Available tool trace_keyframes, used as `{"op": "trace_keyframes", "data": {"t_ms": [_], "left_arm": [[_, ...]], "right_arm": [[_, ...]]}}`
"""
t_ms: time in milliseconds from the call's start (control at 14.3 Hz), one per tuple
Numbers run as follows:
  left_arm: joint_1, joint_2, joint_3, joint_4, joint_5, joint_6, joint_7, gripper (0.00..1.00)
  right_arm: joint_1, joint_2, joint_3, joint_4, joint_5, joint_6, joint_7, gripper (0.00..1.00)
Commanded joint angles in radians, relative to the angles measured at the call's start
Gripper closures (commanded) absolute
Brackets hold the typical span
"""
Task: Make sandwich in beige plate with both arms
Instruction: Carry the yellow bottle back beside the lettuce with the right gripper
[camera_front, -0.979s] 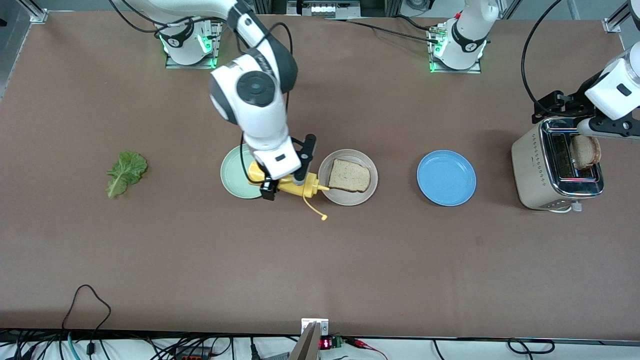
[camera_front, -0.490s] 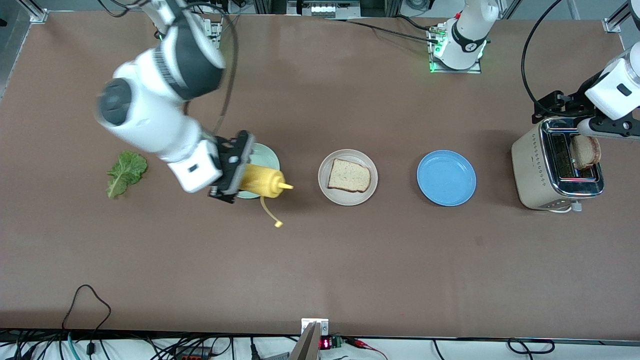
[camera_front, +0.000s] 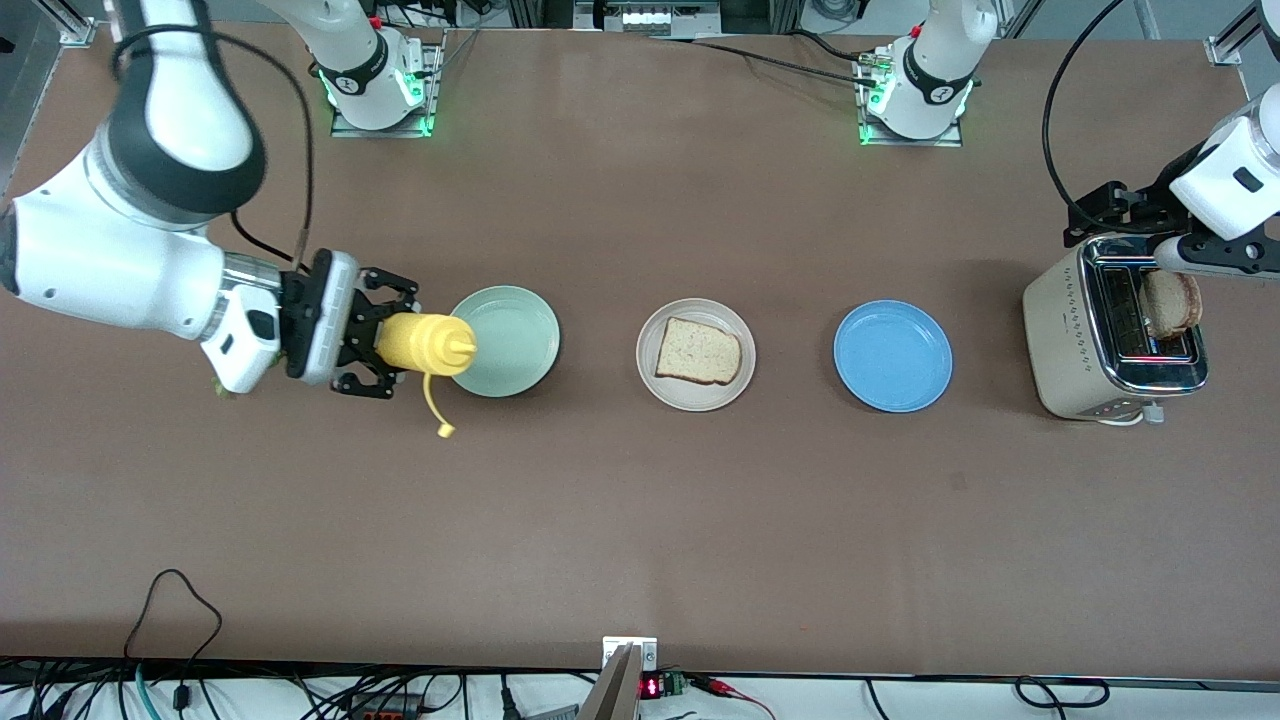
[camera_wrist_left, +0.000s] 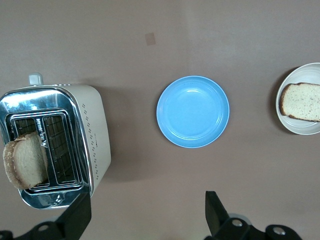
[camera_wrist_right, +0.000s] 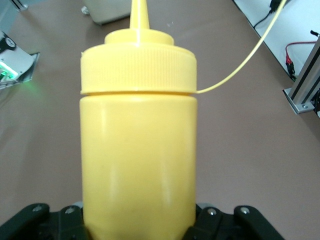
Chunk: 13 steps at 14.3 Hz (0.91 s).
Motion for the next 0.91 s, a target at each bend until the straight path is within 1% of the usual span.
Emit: {"op": "trace_keyframes", "data": {"t_ms": [0, 280, 420, 630, 839], "left_arm": [[0.004, 0.013, -0.001, 0.034, -0.019, -0.023, 0.008, 0.00], [0.005, 0.018, 0.001, 0.035, -0.021, -0.025, 0.008, 0.00], [0.005, 0.019, 0.001, 0.038, -0.019, -0.025, 0.008, 0.00], [0.005, 0.035, -0.001, 0.051, -0.021, -0.025, 0.010, 0.00], [0.007, 0.035, 0.001, 0.051, -0.021, -0.025, 0.008, 0.00]], "right_arm": [[-0.085, -0.075, 0.017, -0.138, 0.130, -0.045, -0.185, 0.75], [-0.208, -0.061, 0.016, -0.276, 0.314, -0.121, -0.486, 0.75], [-0.263, -0.034, 0.016, -0.333, 0.365, -0.169, -0.615, 0.75], [-0.331, 0.057, 0.016, -0.370, 0.445, -0.304, -0.805, 0.75], [-0.386, 0.178, 0.016, -0.373, 0.480, -0.393, -0.988, 0.75]]}}
